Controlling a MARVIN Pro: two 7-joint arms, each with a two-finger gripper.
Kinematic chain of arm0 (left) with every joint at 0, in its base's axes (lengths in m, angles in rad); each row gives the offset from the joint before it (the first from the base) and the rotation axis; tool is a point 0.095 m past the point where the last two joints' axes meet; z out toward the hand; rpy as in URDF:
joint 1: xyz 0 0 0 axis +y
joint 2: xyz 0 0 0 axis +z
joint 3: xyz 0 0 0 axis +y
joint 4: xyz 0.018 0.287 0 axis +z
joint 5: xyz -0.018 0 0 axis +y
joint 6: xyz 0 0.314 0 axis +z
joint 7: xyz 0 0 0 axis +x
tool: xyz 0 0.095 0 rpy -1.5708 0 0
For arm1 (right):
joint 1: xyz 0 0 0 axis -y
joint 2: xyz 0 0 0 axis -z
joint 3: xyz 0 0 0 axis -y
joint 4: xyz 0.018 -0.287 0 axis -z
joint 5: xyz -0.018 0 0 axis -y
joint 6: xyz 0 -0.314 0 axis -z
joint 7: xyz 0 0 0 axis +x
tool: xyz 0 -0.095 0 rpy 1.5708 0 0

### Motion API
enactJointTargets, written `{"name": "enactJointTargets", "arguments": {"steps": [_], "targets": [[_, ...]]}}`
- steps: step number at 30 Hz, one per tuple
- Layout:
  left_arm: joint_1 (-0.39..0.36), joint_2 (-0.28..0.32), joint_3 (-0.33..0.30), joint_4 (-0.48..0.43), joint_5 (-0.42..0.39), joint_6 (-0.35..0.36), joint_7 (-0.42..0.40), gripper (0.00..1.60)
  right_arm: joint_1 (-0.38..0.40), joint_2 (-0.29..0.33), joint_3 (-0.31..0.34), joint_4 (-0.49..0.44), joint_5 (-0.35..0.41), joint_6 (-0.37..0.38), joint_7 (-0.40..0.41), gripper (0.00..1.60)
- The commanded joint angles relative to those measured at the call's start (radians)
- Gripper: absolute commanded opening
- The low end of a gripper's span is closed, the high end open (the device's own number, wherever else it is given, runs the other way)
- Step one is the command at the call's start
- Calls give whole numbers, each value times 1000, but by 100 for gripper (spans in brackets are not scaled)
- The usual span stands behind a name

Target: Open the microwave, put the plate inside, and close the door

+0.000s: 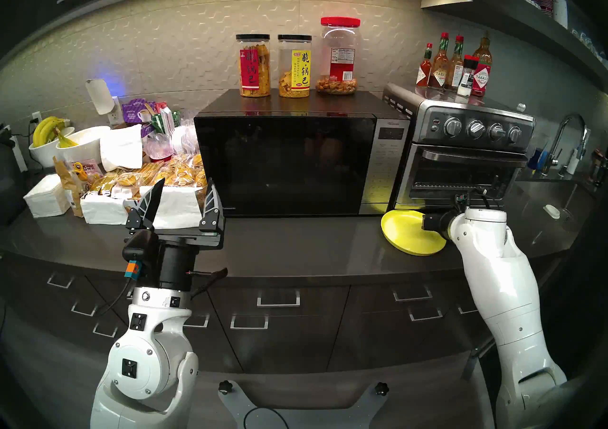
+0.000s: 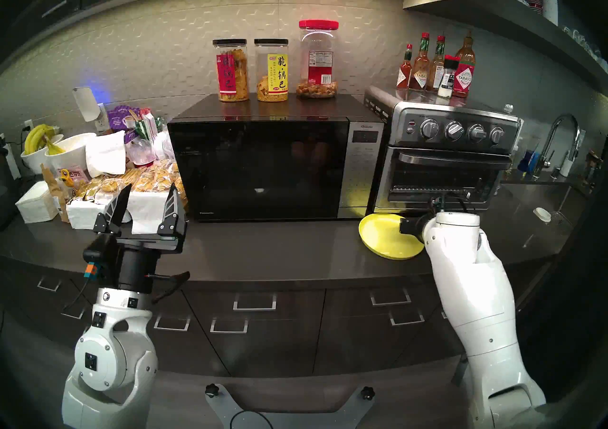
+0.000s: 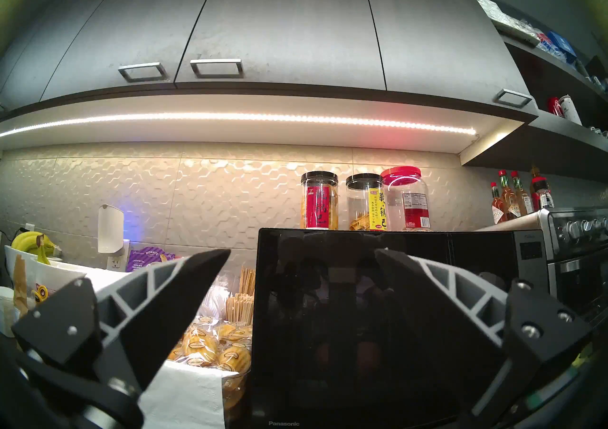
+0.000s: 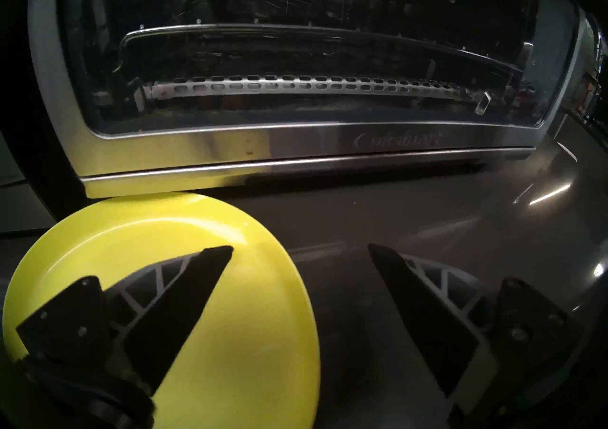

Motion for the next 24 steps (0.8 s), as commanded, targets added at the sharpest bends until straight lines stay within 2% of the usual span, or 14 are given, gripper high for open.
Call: {"name": "enactJointTargets", "arguments": {"steps": [1,10,14,24], "targets": [[2,-2,-1,-19,2,-2,2,160,-26,10,20,-84,2,-7,4,154],[2,-2,-1,-19,2,-2,2,160,-95,33,38,-194,17,5,60,141],[2,-2,-1,-19,2,-2,2,160,-124,44,40,-232,27,6,86,120],[2,-2,-1,-19,2,-2,2,160,-164,63,32,-281,38,-1,130,119]]}}
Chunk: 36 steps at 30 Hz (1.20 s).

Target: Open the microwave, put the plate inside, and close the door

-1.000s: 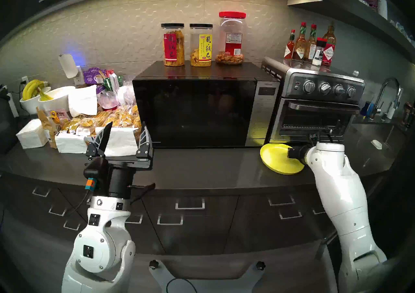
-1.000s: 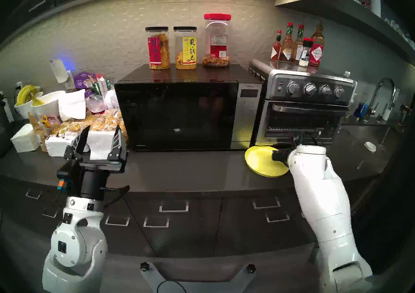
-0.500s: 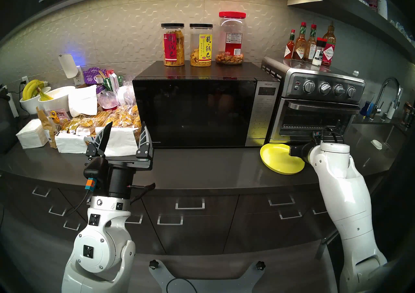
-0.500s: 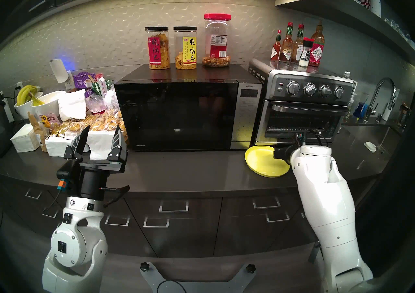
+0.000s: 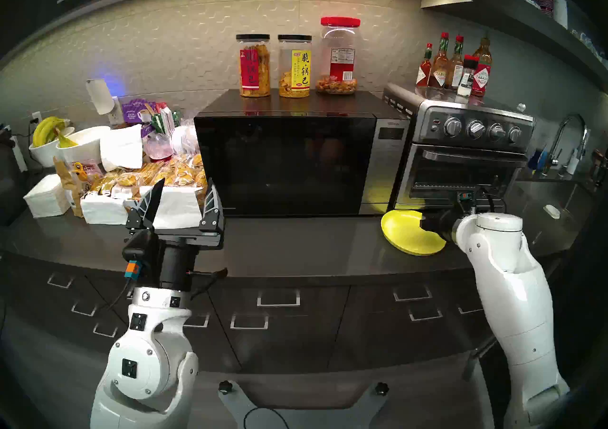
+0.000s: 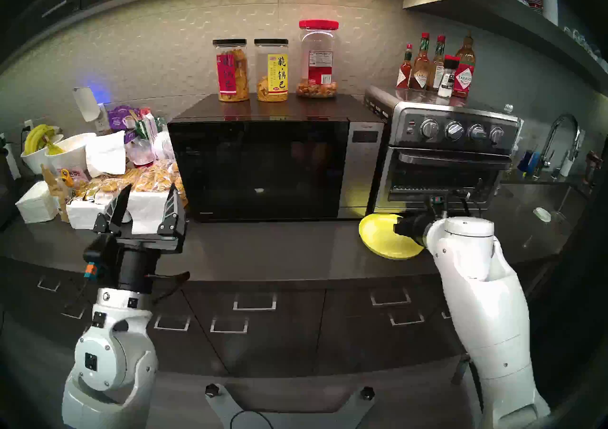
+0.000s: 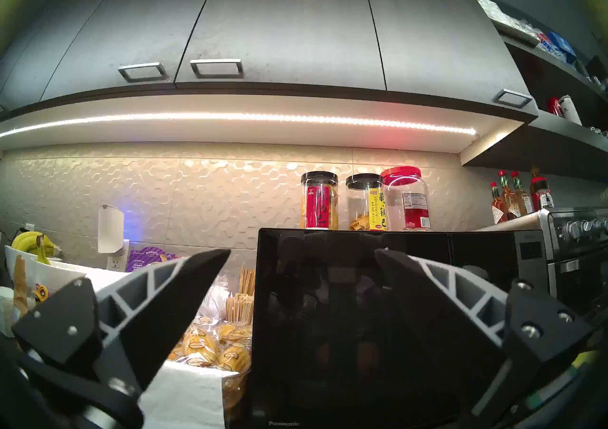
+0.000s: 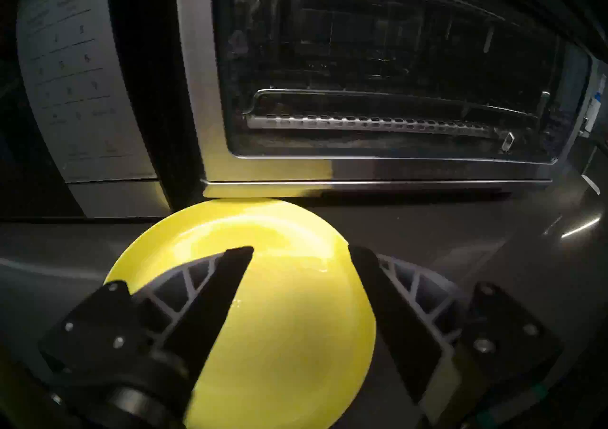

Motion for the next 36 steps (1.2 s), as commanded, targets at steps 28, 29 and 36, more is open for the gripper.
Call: {"name": "enactJointTargets", "arguments": {"steps": [28,29,36], "targets": [[2,-2,-1,-19,2,-2,2,160,65,-48,-93,7,43,22,47,0],[2,-2,-1,-19,2,-2,2,160,73,-52,-99,16,42,22,45,0],[2,-2,-1,-19,2,-2,2,160,115,-72,-125,62,45,22,34,0]]}}
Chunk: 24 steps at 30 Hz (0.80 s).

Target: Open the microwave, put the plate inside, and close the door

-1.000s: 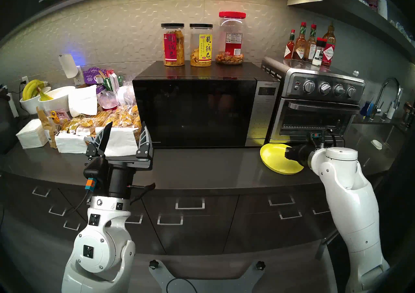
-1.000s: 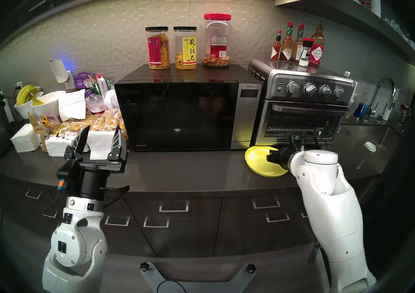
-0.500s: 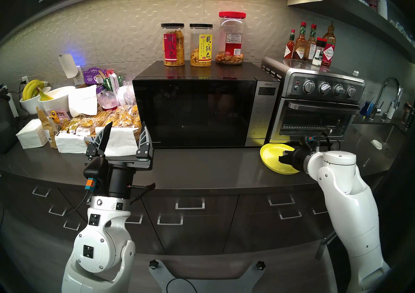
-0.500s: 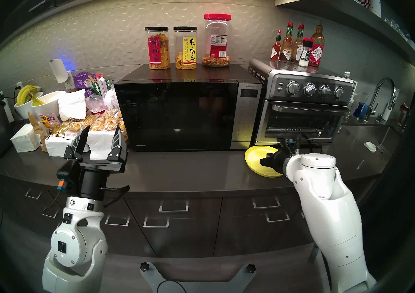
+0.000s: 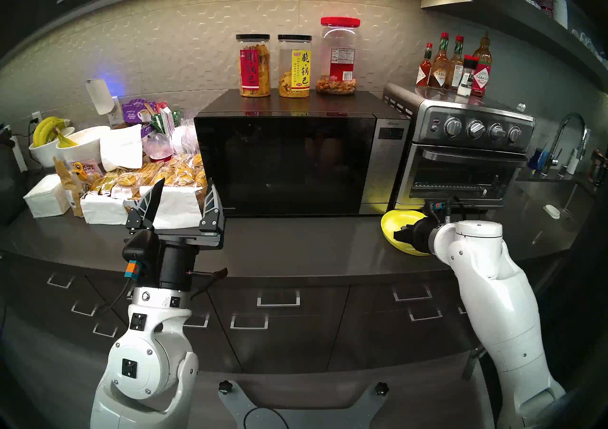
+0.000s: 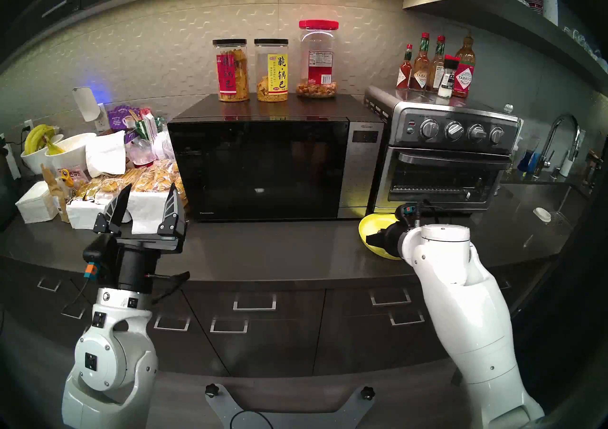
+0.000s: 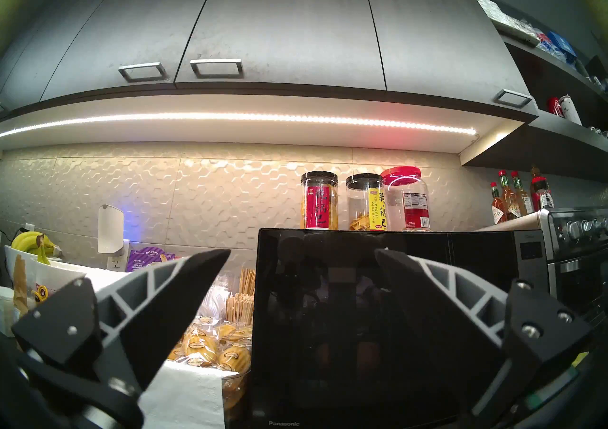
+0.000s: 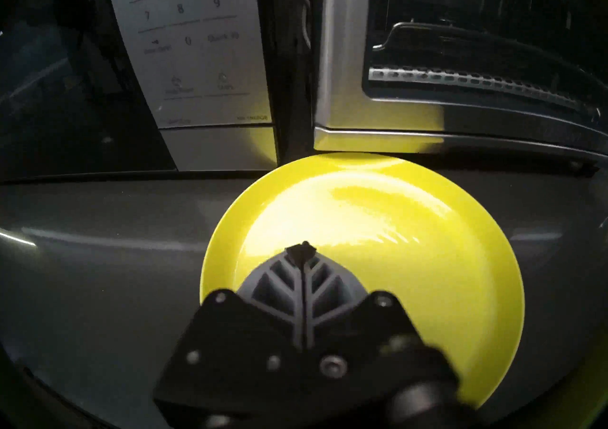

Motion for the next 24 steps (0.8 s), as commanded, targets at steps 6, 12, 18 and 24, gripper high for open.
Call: {"name": "enactJointTargets", "arguments": {"steps": [6,12,18,24], "targets": [[2,-2,-1,-19,2,-2,2,160,95,-32,-17,29,0,-14,-17,0],[2,-2,-1,-19,2,-2,2,160,104,-32,-17,29,3,-11,-25,0],[2,-2,-1,-19,2,-2,2,160,110,-35,-27,22,6,-2,-30,0],[2,-2,-1,-19,2,-2,2,160,118,-39,-46,22,3,0,-37,0]]}}
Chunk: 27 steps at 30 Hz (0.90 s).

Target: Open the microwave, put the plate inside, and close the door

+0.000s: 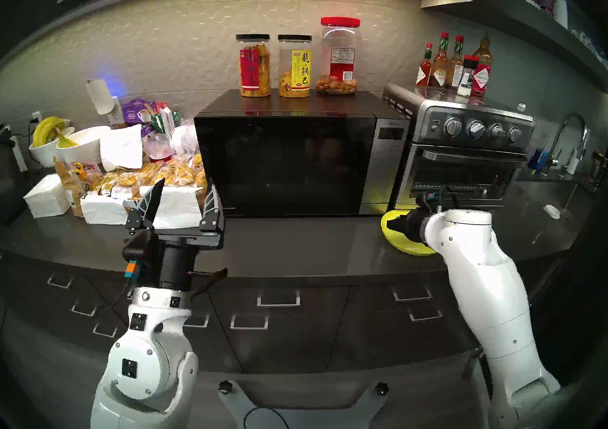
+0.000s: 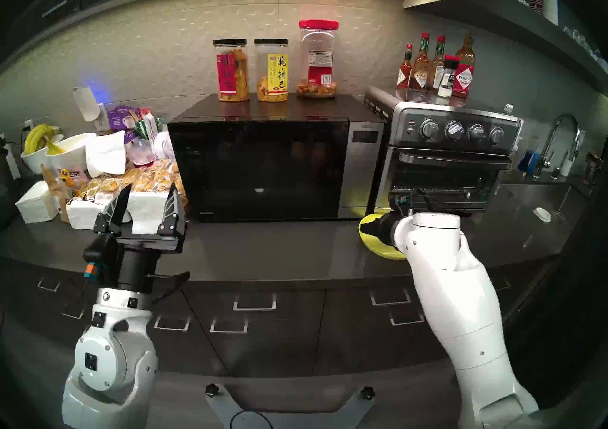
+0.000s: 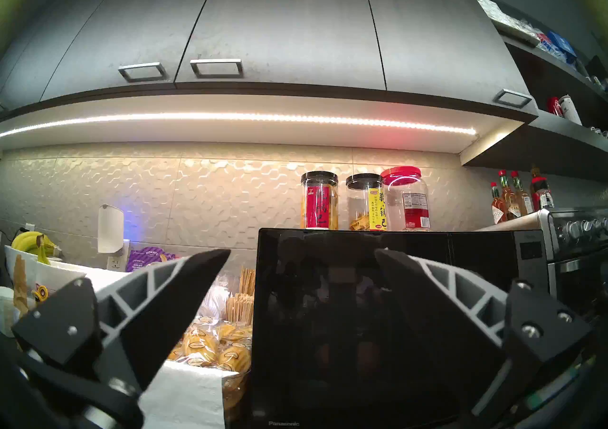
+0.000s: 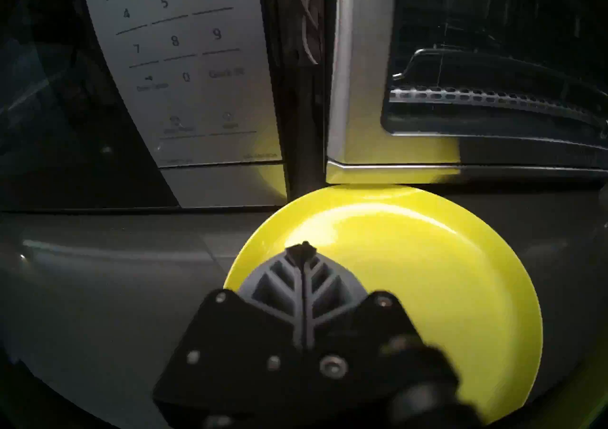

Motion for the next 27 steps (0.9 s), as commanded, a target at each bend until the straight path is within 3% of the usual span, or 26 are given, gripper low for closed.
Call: {"name": "enactJointTargets", "arguments": {"steps": [1,27], "targets": [[2,-2,-1,-19,2,-2,3,160,36,-4,-21,-20,-7,2,-2,0],[2,-2,-1,-20,2,-2,3,160,65,-21,-66,-4,-11,-3,-34,0]]}}
